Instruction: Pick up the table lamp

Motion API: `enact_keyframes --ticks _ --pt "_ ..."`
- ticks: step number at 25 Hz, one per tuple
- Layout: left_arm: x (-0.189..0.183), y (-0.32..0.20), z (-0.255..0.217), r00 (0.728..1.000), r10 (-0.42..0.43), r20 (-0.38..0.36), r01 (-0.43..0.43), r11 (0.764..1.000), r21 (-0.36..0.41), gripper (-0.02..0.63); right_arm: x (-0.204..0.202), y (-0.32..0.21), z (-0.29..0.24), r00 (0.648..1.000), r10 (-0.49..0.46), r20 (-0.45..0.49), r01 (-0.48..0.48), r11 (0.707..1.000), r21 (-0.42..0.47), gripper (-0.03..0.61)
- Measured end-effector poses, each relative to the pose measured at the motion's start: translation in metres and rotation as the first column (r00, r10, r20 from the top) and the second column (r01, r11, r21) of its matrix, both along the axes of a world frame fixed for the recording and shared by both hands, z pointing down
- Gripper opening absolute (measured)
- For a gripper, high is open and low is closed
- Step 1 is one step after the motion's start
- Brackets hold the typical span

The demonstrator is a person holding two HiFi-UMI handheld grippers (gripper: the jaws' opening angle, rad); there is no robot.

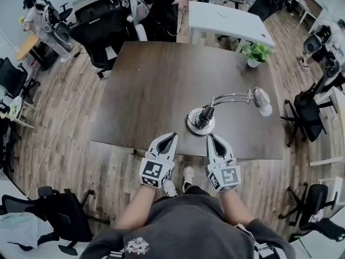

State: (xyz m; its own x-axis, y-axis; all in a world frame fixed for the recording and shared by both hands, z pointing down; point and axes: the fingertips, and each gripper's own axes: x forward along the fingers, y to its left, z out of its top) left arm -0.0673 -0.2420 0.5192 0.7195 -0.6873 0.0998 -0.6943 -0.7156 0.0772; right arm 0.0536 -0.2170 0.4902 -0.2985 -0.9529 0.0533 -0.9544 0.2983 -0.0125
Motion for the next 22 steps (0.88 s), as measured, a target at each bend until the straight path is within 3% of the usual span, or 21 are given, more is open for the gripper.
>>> enact_keyframes --ticks 8,14,15,17,22 --pt "0.004 -0.037 0.0 0.992 -0.125 0.019 0.124 0.991 0.043 0.008 0.026 -0.043 0.024 1.0 -0.019 0.016 0.02 0.999 -0.036 0.026" --pt "0.021 -0.049 0.009 0.991 -0.128 0.03 0.127 0.991 0.031 0.008 0.037 -0.062 0.036 0.999 -0.054 0.002 0.054 0.997 -0.059 0.029" --pt "0.023 -0.051 0.011 0.991 -0.127 0.032 0.126 0.992 0.027 0.008 0.038 -0.065 0.038 0.998 -0.058 0.003 0.058 0.996 -0.065 0.044" --pt "0.025 -0.054 0.015 0.991 -0.126 0.038 0.125 0.992 0.018 0.008 0.04 -0.072 0.043 0.998 -0.066 0.008 0.067 0.995 -0.08 0.145" --pt "0.027 -0.066 0.023 0.989 -0.14 0.05 0.141 0.99 0.001 0.008 0.042 -0.097 0.053 0.996 -0.083 0.01 0.084 0.991 -0.102 0.193"
